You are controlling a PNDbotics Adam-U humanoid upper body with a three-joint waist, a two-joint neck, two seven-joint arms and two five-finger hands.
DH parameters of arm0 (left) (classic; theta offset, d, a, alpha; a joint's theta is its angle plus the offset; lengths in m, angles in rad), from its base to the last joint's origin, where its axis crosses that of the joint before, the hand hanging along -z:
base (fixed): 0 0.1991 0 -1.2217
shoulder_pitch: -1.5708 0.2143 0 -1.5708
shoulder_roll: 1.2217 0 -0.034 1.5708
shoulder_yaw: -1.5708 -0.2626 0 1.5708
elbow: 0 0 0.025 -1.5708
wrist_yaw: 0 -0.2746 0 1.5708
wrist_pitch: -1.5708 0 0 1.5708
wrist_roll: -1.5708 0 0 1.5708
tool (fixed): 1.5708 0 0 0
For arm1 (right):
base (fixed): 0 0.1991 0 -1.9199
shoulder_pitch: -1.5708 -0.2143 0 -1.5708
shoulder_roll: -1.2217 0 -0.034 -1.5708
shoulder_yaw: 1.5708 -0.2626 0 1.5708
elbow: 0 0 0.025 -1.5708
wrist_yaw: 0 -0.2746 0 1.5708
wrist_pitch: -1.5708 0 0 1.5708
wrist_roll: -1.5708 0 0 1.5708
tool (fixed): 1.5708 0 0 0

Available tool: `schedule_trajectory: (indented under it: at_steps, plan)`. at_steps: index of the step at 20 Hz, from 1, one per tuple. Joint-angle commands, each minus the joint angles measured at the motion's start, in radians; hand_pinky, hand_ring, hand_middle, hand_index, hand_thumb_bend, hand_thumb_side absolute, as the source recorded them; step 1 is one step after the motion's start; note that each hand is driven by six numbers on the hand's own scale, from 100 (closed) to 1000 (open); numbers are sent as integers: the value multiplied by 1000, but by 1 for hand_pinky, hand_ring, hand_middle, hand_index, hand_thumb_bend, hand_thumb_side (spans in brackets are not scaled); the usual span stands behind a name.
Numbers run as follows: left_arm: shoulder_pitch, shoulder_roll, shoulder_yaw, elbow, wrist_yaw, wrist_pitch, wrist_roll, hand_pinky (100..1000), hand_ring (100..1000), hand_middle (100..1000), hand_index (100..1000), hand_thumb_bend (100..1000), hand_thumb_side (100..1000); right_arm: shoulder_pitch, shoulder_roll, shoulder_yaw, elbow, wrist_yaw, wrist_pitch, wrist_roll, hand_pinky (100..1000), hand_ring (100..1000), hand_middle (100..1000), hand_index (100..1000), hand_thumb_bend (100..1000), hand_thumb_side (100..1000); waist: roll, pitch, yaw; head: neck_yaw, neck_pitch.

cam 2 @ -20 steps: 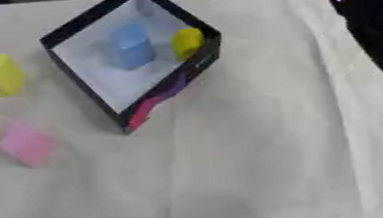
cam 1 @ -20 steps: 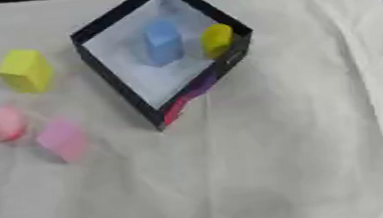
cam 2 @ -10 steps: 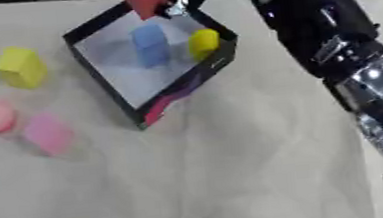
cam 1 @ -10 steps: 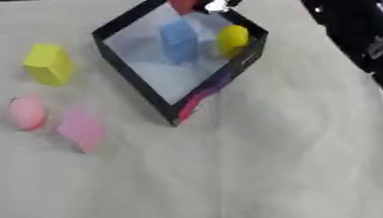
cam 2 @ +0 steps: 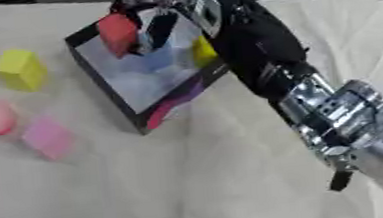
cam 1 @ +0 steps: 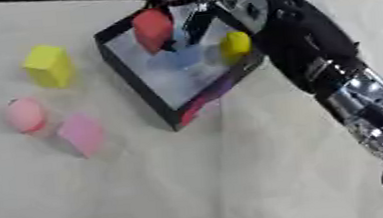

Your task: Pick up objects on the table and place them in the box.

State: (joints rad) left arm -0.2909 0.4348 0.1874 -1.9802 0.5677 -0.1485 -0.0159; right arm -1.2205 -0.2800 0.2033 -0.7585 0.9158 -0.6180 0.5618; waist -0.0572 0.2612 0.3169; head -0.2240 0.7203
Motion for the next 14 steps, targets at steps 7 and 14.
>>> schedule_trajectory:
  at_steps: [7,14]
  plan:
    - [-4,14,1,-20,-18,8,-18,892,1000,844,788,100,643,-19,-18,-7,-30,93,-81,13,962,873,829,999,440,655,-5,-5,-7,8,-13]
    - [8,19,-3,-20,-12,13,-22,893,1000,846,789,100,642,-21,-39,-3,-52,74,-39,-53,981,873,853,1000,369,646,3,-23,-21,24,-6]
